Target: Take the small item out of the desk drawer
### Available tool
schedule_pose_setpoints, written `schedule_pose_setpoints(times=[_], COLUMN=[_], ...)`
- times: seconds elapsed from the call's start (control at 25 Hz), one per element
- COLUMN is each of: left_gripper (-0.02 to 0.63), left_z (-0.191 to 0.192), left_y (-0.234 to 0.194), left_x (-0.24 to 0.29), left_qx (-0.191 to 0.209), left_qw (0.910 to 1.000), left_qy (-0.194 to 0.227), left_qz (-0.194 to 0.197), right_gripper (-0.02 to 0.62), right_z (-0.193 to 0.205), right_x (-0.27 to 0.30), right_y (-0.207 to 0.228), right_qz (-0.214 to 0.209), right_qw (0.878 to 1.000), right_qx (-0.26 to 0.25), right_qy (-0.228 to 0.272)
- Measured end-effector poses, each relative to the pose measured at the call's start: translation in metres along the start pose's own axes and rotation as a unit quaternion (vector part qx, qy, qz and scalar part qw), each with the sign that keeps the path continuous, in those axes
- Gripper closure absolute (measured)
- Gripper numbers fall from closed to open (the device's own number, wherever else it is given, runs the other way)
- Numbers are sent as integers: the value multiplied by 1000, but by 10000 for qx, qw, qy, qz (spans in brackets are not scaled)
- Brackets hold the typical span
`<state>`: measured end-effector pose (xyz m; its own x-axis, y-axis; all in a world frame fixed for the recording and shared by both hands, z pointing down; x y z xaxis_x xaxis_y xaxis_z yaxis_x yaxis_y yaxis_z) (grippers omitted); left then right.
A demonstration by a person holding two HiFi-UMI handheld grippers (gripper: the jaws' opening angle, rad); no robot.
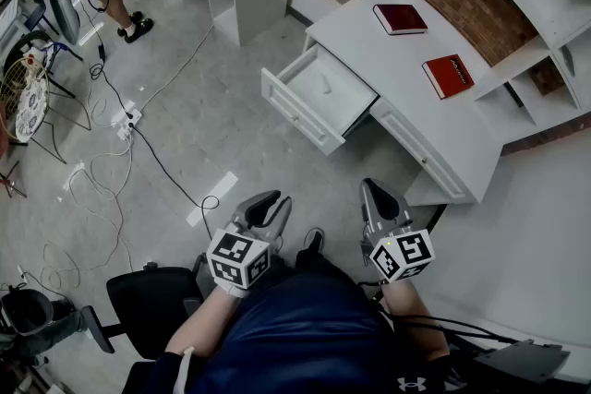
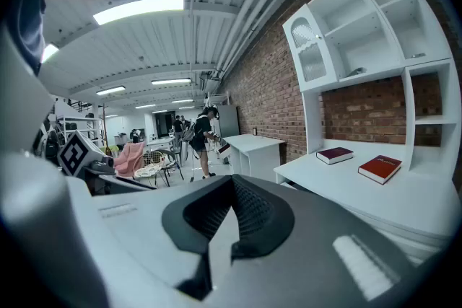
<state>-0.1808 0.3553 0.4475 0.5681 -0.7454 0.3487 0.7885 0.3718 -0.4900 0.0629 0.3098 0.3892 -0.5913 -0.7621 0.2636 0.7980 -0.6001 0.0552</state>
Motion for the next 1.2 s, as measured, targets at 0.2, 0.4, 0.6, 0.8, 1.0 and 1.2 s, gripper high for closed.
schedule_pose_setpoints(times=[0.2,0.4,0.6,0.8,1.0,1.2], left_gripper=[508,508,508,508,508,508], left_z=[5,-4,-20,-33,-42,-60], left_y=[31,60,74,82,71,37], left_x=[27,52,83,102,124,151], left_qx=[-29,127,428,544,585,661], left_qw=[10000,9996,9977,9961,9951,9951], left_qy=[-55,-19,145,242,124,21], left_qz=[-65,-257,-507,-652,-789,-732], right_gripper=[594,594,592,592,592,592], right_z=[9,18,16,25,29,29], right_x=[-16,-22,-28,-30,-21,5], right_y=[39,79,124,152,174,185], right_qz=[-42,-169,-336,-261,-200,1], right_qw=[9999,9990,9955,9957,9957,9956], right_qx=[159,375,669,767,845,921], right_qy=[47,153,580,453,318,189])
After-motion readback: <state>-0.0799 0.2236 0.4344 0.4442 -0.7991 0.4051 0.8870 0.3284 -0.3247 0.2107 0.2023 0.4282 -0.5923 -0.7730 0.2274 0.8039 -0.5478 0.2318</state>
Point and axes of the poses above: the fingertips, and each gripper's own axes: x forward along the fingers, y to its right, z out of its underside, the point moved 8 cm from there along -x, backward along the fingers, and after that the axes turned 6 degrees about -x, right-handed, at the moved point
